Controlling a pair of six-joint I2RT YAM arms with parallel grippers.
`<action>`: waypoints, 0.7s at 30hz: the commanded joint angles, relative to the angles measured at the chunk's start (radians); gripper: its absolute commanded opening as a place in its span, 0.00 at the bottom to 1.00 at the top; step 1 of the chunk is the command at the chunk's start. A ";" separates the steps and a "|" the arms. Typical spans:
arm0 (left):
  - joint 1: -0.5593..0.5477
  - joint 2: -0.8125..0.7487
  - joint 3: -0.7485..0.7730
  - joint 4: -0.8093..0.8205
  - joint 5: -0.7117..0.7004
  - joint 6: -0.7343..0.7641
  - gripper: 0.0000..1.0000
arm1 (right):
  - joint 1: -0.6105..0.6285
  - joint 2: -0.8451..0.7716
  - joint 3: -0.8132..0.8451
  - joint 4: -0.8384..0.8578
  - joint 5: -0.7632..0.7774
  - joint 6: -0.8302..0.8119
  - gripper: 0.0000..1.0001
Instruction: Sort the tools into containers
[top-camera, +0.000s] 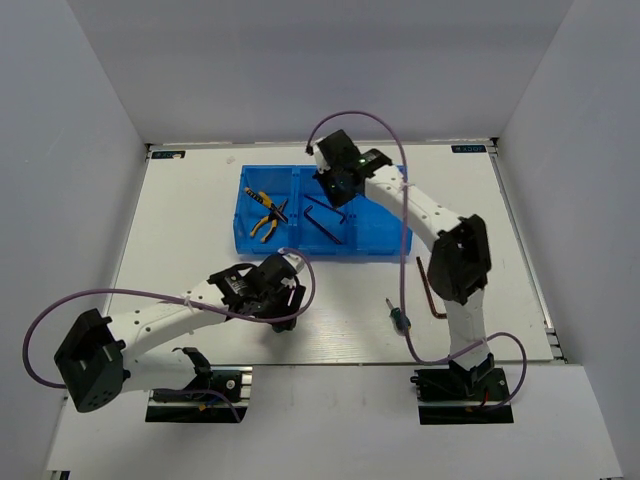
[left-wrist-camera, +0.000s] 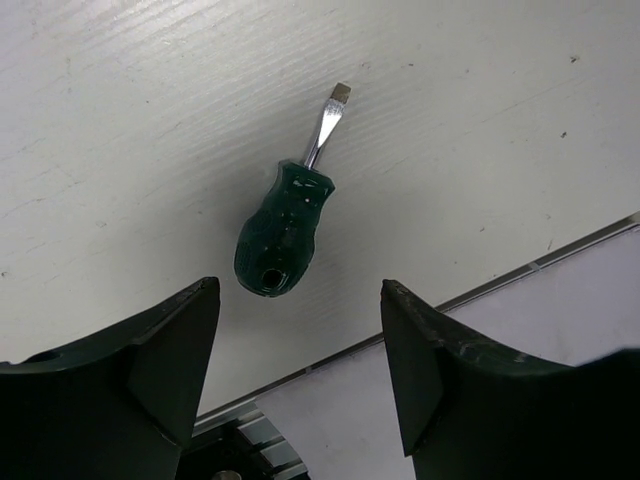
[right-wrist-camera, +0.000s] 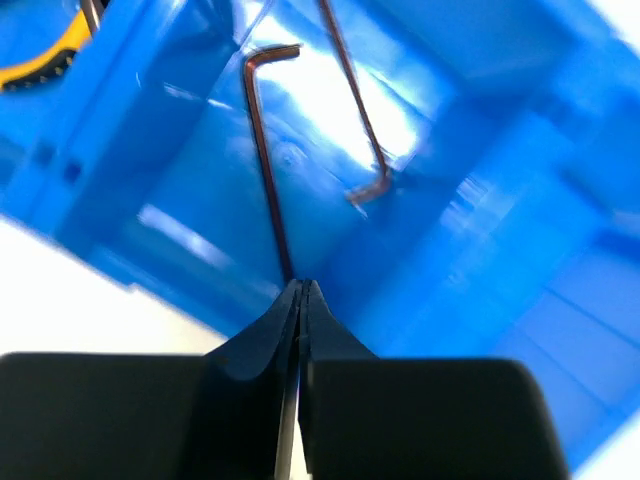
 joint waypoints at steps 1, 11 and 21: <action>-0.012 -0.015 0.053 -0.007 -0.046 0.010 0.76 | -0.077 -0.224 -0.072 -0.011 0.018 0.023 0.00; -0.021 0.015 0.130 0.079 -0.046 0.028 0.77 | -0.270 -0.853 -0.856 0.058 0.006 -0.051 0.31; -0.039 0.136 0.218 0.099 -0.046 0.027 0.78 | -0.325 -0.933 -1.277 0.234 -0.025 -0.031 0.64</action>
